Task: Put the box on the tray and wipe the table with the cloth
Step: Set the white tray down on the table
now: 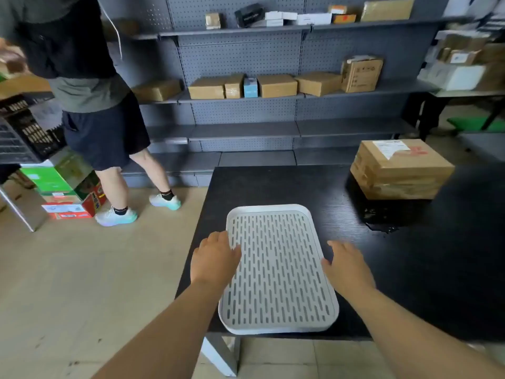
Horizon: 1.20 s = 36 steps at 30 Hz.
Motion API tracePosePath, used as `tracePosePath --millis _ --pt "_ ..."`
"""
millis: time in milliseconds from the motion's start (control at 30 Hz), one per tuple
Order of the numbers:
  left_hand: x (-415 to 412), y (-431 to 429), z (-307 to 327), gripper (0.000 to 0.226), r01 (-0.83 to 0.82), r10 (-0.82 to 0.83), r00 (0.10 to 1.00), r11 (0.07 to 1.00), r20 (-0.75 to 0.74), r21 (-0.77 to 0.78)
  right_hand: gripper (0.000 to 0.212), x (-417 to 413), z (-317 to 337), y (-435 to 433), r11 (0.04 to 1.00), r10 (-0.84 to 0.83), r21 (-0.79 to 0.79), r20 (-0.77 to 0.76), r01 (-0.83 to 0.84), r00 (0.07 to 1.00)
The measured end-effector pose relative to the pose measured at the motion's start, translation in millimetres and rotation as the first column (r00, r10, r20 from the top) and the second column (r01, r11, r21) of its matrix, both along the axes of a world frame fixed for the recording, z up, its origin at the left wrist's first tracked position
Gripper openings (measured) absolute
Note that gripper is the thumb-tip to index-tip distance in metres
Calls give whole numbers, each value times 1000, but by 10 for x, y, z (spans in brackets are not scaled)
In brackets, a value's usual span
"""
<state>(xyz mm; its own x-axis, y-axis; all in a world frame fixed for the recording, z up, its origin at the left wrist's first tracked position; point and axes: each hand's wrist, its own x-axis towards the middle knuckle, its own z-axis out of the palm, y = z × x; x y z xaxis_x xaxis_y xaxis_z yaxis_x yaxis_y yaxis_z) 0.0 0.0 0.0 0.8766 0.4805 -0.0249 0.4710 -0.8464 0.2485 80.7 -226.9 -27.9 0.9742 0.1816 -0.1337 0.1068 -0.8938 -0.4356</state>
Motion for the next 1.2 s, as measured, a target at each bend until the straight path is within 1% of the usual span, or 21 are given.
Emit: tracePosePath --millis 100,167,400,533,633,800,933,1067,1200 --pt "40 67 -169 35 -11 11 1000 997 2 -80 47 24 -109 46 999 -41 7 -57 41 998" --pt "81 98 -267 34 -37 33 999 990 -31 -138 44 49 -168 87 999 -48 -8 -104 48 993" --pt "204 216 -509 35 -179 143 978 950 -152 -257 18 194 -429 180 991 -110 54 -200 123 974" --pt "268 276 -595 29 -229 173 966 917 -190 -327 18 249 -516 157 983 -153 60 -255 174 955" --pt "298 302 -663 22 -236 176 967 894 -185 -380 19 286 -549 127 981 -158 67 -289 184 944" --pt "341 322 -675 16 -257 194 960 897 -202 -360 22 345 -586 138 984 -145 52 -304 168 942" --pt "337 313 -685 18 -277 210 953 896 -217 -346 23 373 -609 129 986 -143 42 -302 163 943" --pt "349 307 -653 13 -248 184 958 917 -220 -313 24 389 -607 118 986 -144 41 -305 164 941" --pt "360 306 -586 15 -229 169 962 928 -216 -294 29 408 -551 107 982 -154 61 -306 180 940"
